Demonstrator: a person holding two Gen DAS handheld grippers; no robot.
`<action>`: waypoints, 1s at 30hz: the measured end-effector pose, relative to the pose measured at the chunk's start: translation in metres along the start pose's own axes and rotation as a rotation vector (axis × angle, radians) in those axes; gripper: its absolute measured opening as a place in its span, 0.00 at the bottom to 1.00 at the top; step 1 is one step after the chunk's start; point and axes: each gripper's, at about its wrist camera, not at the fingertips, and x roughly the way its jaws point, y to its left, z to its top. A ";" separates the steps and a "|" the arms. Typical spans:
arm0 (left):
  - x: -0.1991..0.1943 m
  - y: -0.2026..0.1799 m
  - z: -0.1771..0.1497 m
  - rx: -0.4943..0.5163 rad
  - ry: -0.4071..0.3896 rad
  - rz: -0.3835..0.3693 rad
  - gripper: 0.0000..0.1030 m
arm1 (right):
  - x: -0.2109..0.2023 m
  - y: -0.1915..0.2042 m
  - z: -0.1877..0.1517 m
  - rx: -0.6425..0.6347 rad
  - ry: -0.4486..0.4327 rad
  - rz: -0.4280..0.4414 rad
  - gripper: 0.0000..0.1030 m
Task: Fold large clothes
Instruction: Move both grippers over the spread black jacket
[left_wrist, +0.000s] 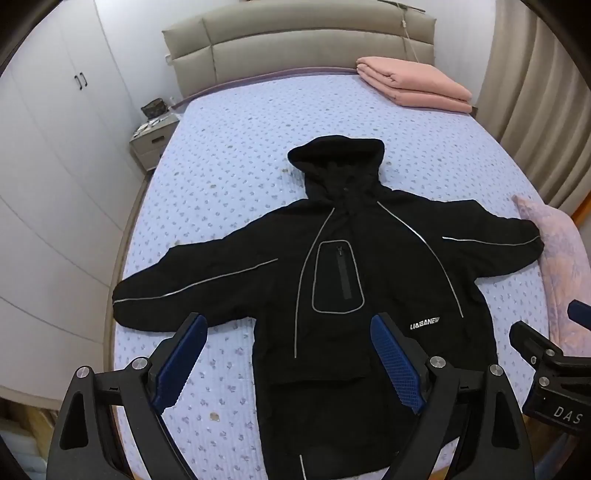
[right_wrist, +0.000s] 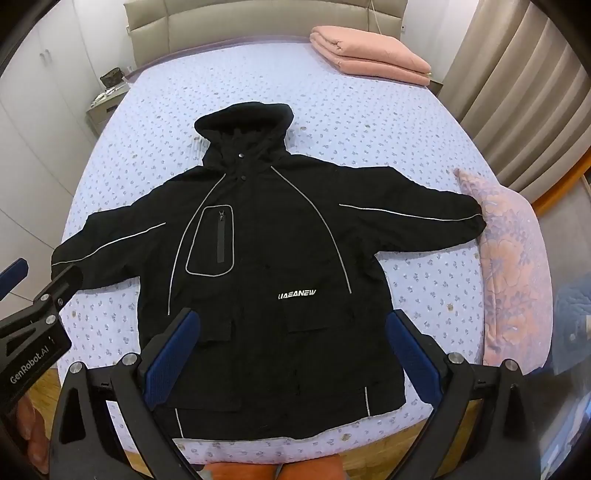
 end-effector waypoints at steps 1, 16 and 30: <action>0.001 0.002 0.000 -0.005 0.001 0.001 0.88 | 0.000 0.002 0.000 -0.002 0.002 0.000 0.98; 0.004 0.006 -0.010 -0.019 0.022 -0.002 0.88 | 0.000 0.007 -0.013 -0.012 0.015 -0.006 0.98; -0.007 0.001 -0.019 -0.047 0.026 0.032 0.88 | -0.006 -0.007 -0.016 -0.027 0.002 0.024 0.98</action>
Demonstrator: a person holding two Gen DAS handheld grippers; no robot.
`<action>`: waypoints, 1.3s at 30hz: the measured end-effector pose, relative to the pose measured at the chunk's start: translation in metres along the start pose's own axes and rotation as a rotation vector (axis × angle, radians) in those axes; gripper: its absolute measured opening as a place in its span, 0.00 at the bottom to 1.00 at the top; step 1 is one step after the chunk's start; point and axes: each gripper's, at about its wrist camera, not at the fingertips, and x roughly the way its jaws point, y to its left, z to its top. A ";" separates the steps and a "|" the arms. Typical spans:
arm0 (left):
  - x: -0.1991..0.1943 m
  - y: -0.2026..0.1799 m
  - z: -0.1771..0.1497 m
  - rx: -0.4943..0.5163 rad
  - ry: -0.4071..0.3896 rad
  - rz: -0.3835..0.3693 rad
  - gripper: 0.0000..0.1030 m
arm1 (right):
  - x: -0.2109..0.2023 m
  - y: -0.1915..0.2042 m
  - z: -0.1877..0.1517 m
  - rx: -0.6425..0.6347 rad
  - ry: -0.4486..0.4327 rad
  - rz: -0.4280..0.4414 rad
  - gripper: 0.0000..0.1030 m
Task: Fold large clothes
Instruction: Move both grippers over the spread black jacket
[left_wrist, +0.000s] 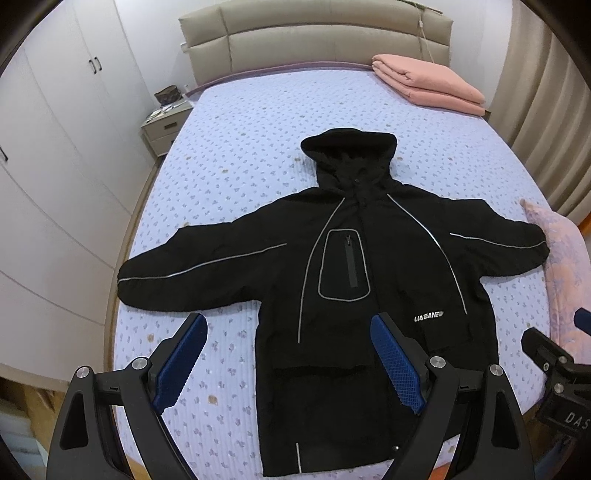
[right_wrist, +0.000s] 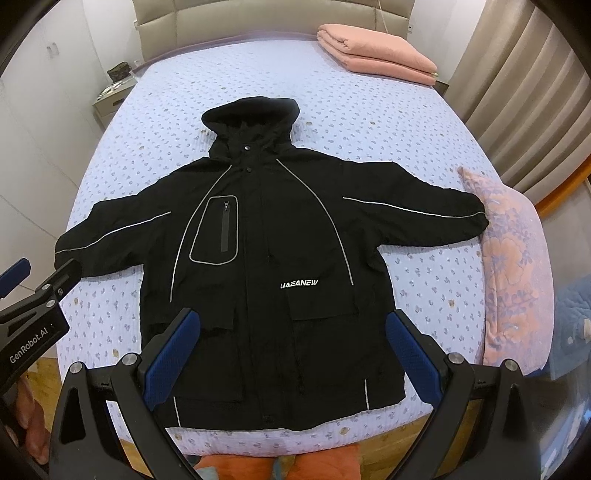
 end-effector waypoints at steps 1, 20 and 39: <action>-0.002 -0.003 0.000 0.000 0.001 0.006 0.88 | 0.000 -0.004 0.001 0.000 -0.003 0.003 0.98; -0.005 -0.107 0.018 0.016 0.041 0.038 0.88 | 0.025 -0.098 0.028 0.001 0.023 0.078 0.98; 0.015 -0.217 0.031 0.003 0.064 -0.018 0.88 | 0.081 -0.212 0.056 0.020 0.056 0.092 0.98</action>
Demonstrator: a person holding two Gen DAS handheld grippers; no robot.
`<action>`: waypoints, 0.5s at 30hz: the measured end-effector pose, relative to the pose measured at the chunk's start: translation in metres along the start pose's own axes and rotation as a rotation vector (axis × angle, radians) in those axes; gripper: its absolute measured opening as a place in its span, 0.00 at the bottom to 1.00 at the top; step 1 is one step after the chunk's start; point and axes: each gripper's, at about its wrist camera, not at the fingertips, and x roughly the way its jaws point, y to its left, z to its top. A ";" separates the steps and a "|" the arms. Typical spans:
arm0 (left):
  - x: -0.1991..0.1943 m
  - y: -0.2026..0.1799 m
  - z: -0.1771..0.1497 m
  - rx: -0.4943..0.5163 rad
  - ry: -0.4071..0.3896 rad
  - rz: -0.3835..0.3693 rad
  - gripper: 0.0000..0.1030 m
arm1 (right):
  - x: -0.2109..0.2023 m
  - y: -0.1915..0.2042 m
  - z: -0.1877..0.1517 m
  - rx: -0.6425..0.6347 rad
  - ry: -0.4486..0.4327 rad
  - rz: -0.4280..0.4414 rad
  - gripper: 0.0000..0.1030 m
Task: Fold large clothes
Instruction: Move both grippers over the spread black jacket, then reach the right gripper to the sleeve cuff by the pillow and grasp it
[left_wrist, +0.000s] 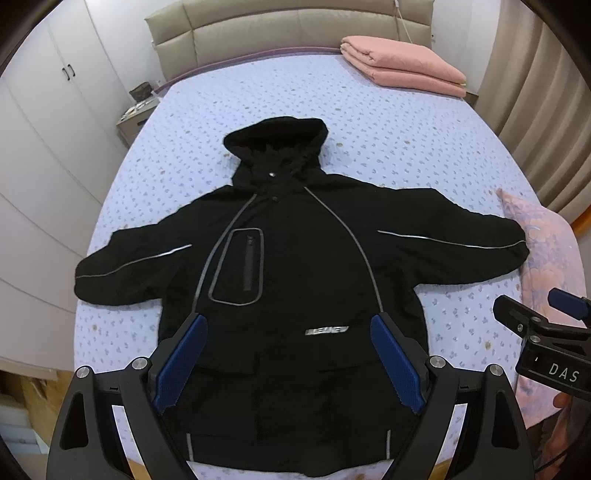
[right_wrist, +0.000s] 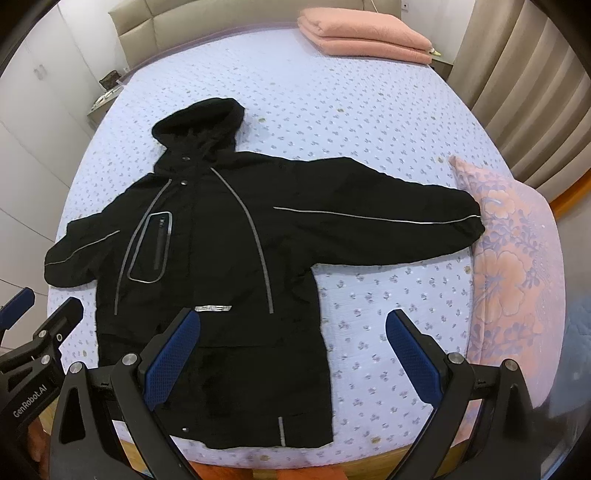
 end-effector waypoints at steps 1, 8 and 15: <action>0.005 -0.006 0.001 -0.001 0.002 -0.007 0.88 | 0.004 -0.005 0.000 0.002 0.001 0.002 0.98; 0.057 -0.067 0.010 0.005 0.039 -0.076 0.88 | 0.054 -0.079 0.005 0.054 0.008 -0.024 0.98; 0.113 -0.119 0.028 0.035 0.047 -0.096 0.88 | 0.108 -0.180 0.015 0.182 -0.018 -0.052 0.92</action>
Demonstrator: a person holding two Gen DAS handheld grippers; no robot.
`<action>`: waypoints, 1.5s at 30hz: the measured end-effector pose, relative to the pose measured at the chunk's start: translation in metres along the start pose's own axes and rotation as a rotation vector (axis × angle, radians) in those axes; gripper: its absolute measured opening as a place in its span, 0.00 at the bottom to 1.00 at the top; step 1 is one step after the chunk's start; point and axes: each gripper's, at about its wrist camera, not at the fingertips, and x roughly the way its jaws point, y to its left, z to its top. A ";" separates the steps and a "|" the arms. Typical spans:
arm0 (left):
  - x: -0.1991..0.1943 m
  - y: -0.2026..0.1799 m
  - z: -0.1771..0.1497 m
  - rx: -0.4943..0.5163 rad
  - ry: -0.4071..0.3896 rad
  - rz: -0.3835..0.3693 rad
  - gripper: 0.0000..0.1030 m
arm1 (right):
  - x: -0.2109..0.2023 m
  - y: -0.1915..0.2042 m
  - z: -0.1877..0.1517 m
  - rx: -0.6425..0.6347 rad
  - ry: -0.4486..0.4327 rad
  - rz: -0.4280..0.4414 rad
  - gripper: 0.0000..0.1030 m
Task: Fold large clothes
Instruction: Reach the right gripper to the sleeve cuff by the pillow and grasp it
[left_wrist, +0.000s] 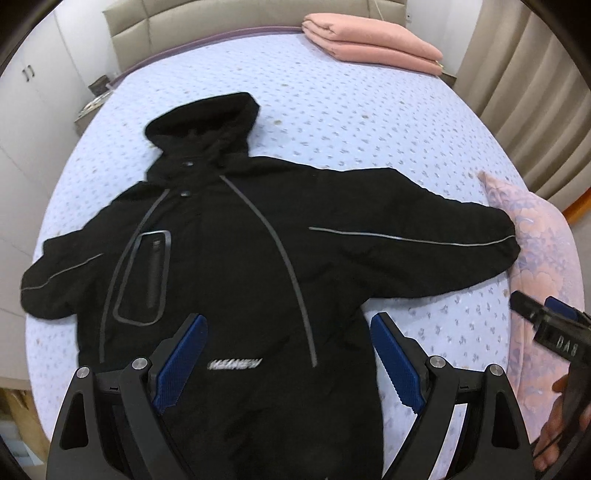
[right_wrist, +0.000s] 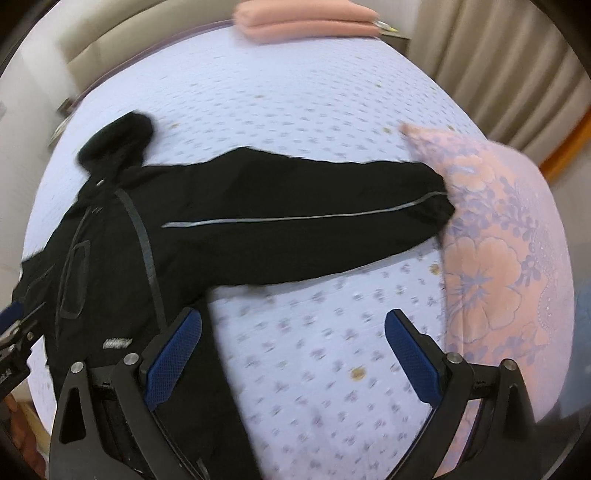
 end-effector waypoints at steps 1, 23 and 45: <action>0.010 -0.006 0.004 0.000 0.005 0.001 0.88 | 0.009 -0.013 0.005 0.022 -0.007 -0.013 0.91; 0.128 -0.072 0.040 0.101 0.071 0.064 0.88 | 0.213 -0.236 0.075 0.679 -0.037 0.243 0.74; 0.228 -0.152 0.047 0.219 0.163 -0.044 0.88 | 0.212 -0.226 0.068 0.452 -0.020 0.108 0.15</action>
